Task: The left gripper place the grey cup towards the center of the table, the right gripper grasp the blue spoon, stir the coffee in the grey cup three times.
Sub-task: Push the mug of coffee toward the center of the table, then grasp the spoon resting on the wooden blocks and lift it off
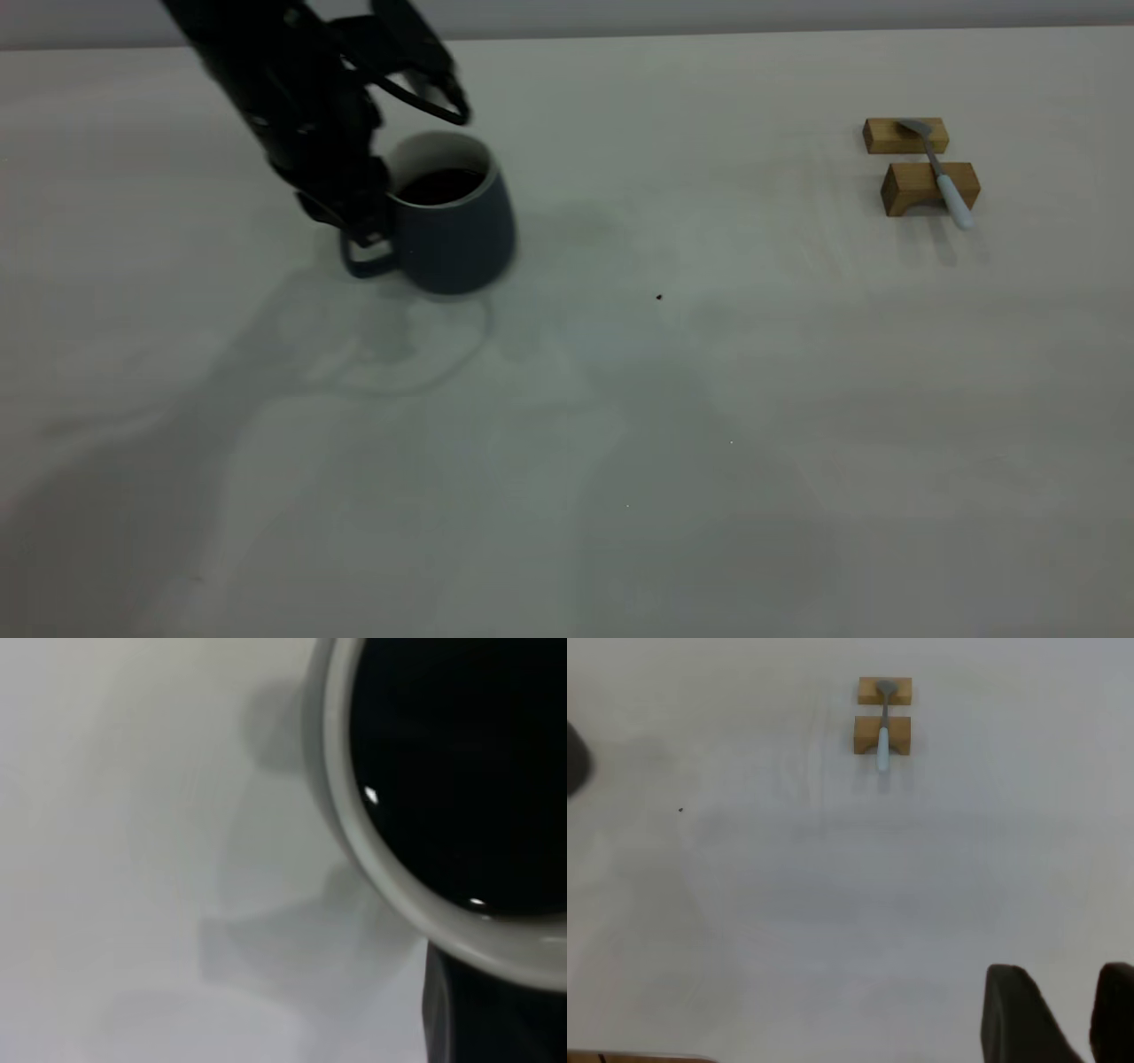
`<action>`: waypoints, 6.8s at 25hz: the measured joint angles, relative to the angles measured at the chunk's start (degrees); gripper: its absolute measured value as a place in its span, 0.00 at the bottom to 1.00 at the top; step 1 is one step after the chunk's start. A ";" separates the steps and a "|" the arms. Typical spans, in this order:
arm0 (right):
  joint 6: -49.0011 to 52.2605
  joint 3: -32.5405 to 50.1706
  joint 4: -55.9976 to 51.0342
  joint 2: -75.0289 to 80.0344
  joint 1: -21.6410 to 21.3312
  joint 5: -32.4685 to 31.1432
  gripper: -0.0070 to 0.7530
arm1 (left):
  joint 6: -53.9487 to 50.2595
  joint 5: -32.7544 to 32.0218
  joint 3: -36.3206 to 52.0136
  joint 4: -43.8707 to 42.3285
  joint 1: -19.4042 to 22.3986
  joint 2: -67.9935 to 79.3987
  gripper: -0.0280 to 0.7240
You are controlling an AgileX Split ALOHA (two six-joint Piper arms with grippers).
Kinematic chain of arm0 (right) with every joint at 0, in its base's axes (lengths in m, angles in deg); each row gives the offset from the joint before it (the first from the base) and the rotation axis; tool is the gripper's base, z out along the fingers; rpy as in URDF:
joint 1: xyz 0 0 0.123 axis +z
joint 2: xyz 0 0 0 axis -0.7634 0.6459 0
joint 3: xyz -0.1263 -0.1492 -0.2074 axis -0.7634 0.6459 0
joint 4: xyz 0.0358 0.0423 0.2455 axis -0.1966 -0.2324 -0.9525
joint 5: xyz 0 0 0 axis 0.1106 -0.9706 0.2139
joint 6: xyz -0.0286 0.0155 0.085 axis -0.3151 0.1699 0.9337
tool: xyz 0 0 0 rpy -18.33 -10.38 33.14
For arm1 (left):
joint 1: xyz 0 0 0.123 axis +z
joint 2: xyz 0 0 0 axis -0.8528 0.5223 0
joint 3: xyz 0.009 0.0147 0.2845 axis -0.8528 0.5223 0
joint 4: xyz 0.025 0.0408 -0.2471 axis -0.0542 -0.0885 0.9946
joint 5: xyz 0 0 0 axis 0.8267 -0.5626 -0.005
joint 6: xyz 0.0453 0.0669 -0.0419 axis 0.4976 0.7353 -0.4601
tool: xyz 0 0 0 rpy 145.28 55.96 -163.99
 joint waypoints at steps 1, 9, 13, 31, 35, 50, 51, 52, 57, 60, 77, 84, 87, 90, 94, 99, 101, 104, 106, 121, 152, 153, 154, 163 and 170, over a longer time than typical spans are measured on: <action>0.00 0.00 0.00 0.00 0.00 0.00 0.33 | 0.00 -0.07 -0.28 0.00 -0.90 0.11 0.31; 0.00 0.00 0.00 0.00 0.00 0.00 0.33 | -1.83 -0.01 -7.09 0.23 -5.30 4.06 0.31; 0.00 0.00 0.00 0.00 0.00 0.00 0.33 | -2.58 -0.01 -11.18 0.23 -6.70 6.42 0.31; 0.00 0.00 -0.06 0.00 0.00 0.00 0.33 | -2.41 -0.01 -15.84 2.08 -10.32 8.94 0.31; 0.00 0.00 -0.06 0.00 0.00 0.00 0.33 | -1.55 -0.09 -15.89 1.88 -10.36 8.94 0.32; 0.00 0.00 -0.06 0.00 0.00 0.00 0.33 | -1.49 -1.86 -16.13 1.83 -10.43 9.12 0.77; 0.00 0.00 -0.06 0.00 0.00 0.00 0.33 | -1.57 -2.19 -16.13 1.83 -10.43 8.94 0.82; 0.00 0.00 -0.06 0.00 0.00 0.00 0.33 | -1.76 -2.82 -16.13 1.76 -10.43 8.45 0.86; 0.00 0.00 -0.06 0.00 0.00 0.00 0.33 | -4.66 -8.95 -16.13 1.72 -9.53 1.53 0.91; 0.00 0.00 -0.06 0.00 0.00 0.00 0.33 | -7.46 -16.05 -16.13 1.72 -7.63 -4.95 0.89; 0.00 0.00 -0.08 0.00 0.00 0.00 0.33 | -26.07 -50.12 -14.63 1.06 3.11 -30.69 0.51; 0.00 0.00 -0.08 0.00 0.00 0.00 0.33 | -29.87 -50.12 -5.40 0.22 3.09 -46.47 0.45; 0.00 0.00 -0.08 0.00 0.00 0.00 0.33 | -31.54 -50.12 1.79 0.22 3.09 -55.25 0.44; 0.00 0.00 -0.08 0.00 0.00 0.00 0.33 | -34.39 -50.12 11.69 0.22 3.09 -64.48 0.43; 0.00 0.00 -0.08 0.00 0.00 0.00 0.33 | -37.16 -50.12 23.44 0.86 5.05 -75.89 0.43; 0.00 0.00 -0.08 0.00 0.00 0.00 0.33 | -37.53 -50.12 34.62 1.22 12.42 -89.91 0.43; 0.00 0.00 -0.08 0.00 0.00 0.00 0.33 | -37.58 -49.86 38.01 1.02 15.42 -95.92 0.43; 0.00 0.00 -0.08 0.00 0.00 0.00 0.33 | -37.58 -49.24 41.49 0.86 18.64 -103.76 0.43; 0.00 0.00 -0.08 0.00 0.00 0.00 0.33 | -38.19 -47.96 43.13 0.51 20.30 -108.91 0.43; 0.00 0.00 -0.08 0.00 0.00 0.00 0.33 | -40.64 -47.66 47.12 -1.21 22.19 -129.51 0.43; 0.00 0.00 -0.14 0.00 0.00 0.00 0.33 | -41.28 -47.93 47.24 -1.35 20.87 -131.41 0.43; 0.02 0.00 -0.14 0.00 0.00 0.05 0.33 | -41.28 -47.93 47.24 -1.35 20.87 -131.41 0.43; 0.07 0.00 -0.14 0.00 0.00 0.05 0.33 | -41.28 -47.93 47.24 -1.35 20.87 -131.41 0.43; 2.89 -1.96 0.41 3.00 0.00 1.40 0.45 | -41.28 -47.93 47.24 -1.35 20.87 -131.41 0.43; 2.89 -10.09 4.04 27.92 0.00 8.20 0.86 | -41.28 -47.95 47.24 -1.35 20.87 -131.41 0.43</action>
